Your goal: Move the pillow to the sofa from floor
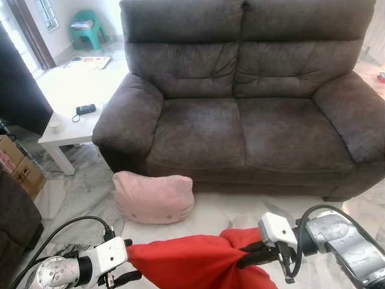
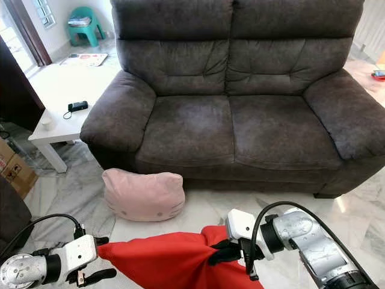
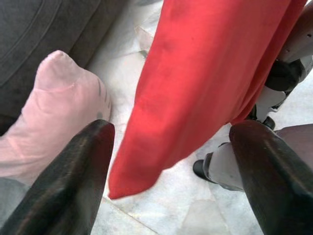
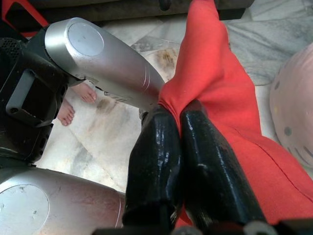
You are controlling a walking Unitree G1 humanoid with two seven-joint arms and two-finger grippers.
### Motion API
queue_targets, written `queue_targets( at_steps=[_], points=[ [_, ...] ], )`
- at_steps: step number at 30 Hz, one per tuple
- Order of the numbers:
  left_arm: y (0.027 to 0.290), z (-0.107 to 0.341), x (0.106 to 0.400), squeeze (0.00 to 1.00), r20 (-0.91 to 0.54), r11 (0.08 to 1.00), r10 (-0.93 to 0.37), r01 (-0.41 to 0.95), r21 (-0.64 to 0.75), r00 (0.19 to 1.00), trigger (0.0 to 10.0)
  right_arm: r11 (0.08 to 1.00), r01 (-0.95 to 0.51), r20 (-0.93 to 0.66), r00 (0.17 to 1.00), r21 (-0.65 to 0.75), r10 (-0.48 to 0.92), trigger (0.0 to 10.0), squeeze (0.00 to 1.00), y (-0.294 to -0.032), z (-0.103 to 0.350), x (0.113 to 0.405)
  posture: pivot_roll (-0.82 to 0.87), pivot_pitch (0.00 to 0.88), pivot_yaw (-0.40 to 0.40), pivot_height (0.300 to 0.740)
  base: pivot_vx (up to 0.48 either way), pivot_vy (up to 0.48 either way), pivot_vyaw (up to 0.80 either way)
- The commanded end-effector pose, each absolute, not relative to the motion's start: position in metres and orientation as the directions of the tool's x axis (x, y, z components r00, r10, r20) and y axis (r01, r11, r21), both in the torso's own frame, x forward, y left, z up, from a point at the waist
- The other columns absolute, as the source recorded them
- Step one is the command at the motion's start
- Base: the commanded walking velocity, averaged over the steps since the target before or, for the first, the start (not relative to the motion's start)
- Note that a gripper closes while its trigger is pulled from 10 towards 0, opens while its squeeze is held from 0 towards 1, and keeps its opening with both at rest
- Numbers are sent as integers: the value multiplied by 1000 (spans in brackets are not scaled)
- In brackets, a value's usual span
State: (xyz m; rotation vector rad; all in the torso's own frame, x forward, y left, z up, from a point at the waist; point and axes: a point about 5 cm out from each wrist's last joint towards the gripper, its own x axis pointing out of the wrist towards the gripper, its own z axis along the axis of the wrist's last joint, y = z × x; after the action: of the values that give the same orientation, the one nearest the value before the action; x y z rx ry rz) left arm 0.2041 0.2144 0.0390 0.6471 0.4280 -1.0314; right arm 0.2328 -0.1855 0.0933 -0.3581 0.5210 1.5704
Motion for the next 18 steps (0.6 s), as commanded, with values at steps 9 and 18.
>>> queue_targets(
  at_steps=[9,18],
  points=[
    [218,19,207,0,-635,356,-630,893,276,448,10000,-98,-995,-439,-86,-5,895,10000,0,-177,128,239,27,0,-9,740,0,0,0],
    [216,5,221,0,-632,411,-598,866,286,492,10000,-95,-996,-434,-86,1,897,10000,0,-178,130,237,10,0,-16,740,0,0,0]
  ],
)
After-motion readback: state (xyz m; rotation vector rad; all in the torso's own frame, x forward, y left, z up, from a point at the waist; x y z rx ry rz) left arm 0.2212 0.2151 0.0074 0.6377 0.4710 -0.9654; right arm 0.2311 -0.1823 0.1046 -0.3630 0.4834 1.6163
